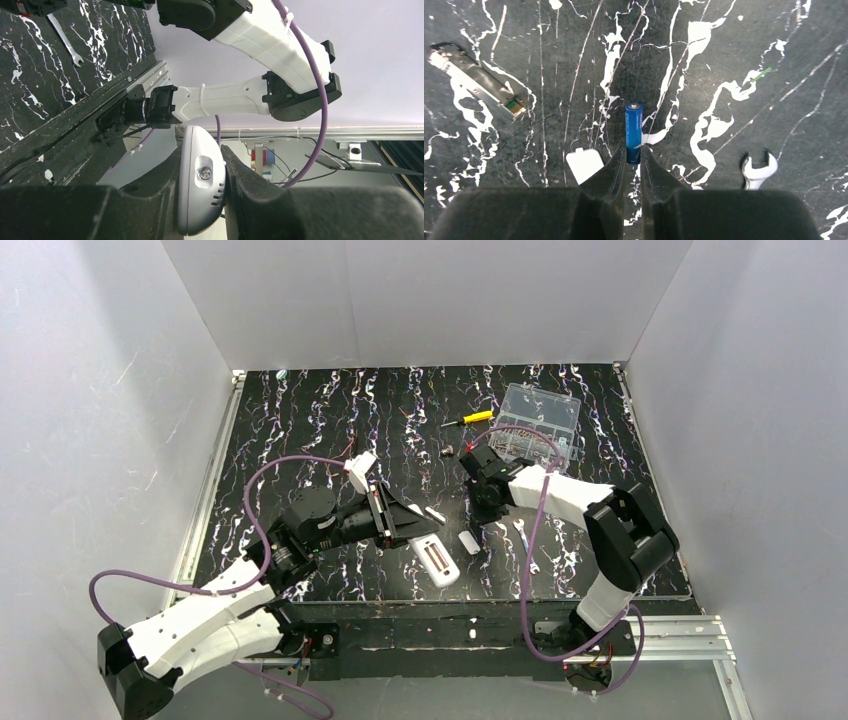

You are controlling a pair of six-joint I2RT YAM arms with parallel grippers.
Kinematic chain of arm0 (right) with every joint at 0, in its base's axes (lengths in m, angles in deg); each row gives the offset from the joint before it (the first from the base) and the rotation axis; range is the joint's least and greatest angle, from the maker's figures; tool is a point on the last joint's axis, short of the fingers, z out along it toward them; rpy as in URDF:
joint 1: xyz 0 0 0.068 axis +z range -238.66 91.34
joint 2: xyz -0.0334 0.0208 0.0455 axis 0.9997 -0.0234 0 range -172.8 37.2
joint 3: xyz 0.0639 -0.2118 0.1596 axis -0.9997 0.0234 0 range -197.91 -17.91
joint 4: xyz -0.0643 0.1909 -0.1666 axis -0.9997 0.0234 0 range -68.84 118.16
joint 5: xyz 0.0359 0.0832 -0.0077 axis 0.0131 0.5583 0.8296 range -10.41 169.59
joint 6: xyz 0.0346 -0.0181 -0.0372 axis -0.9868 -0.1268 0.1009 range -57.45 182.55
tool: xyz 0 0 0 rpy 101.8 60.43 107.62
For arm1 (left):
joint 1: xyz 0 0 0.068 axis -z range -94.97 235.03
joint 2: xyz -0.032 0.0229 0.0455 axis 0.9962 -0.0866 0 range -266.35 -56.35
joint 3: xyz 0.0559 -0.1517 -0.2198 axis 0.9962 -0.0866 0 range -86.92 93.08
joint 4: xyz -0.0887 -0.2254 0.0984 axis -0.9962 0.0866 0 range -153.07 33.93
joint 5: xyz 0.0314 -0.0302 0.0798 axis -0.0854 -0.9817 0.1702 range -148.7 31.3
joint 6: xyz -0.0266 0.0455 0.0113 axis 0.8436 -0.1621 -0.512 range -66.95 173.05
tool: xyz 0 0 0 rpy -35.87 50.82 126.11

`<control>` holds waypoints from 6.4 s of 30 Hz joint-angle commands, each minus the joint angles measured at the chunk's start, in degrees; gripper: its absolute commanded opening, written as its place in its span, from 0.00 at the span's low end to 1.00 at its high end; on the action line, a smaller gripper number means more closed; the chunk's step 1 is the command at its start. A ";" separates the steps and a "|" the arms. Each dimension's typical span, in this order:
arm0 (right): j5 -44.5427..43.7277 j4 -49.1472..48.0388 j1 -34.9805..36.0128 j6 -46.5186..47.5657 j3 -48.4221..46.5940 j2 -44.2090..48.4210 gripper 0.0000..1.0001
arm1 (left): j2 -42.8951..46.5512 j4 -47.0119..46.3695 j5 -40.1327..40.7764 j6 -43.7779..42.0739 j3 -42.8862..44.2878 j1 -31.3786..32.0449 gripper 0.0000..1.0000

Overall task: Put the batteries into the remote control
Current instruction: Place the battery at the center of the board, then pick up the battery from the center of the board, then load the battery into the remote control.

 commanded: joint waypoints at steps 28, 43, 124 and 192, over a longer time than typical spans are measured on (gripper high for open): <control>-4.85 -1.09 -0.02 -3.14 -1.12 -6.95 0.35 | 0.48 -3.65 -1.14 -0.31 2.21 -0.30 0.00; -4.40 -0.77 -0.20 -3.32 -1.58 -7.92 0.20 | 0.88 -3.84 -0.87 -0.41 1.77 -0.34 0.00; 64.71 -22.92 -0.28 44.10 9.72 70.60 0.01 | 1.17 -7.04 -17.00 -25.78 14.14 -1.05 0.00; 3.58 1.53 23.08 6.12 -14.71 39.17 0.01 | -4.74 6.58 14.88 -6.54 10.16 -1.05 0.00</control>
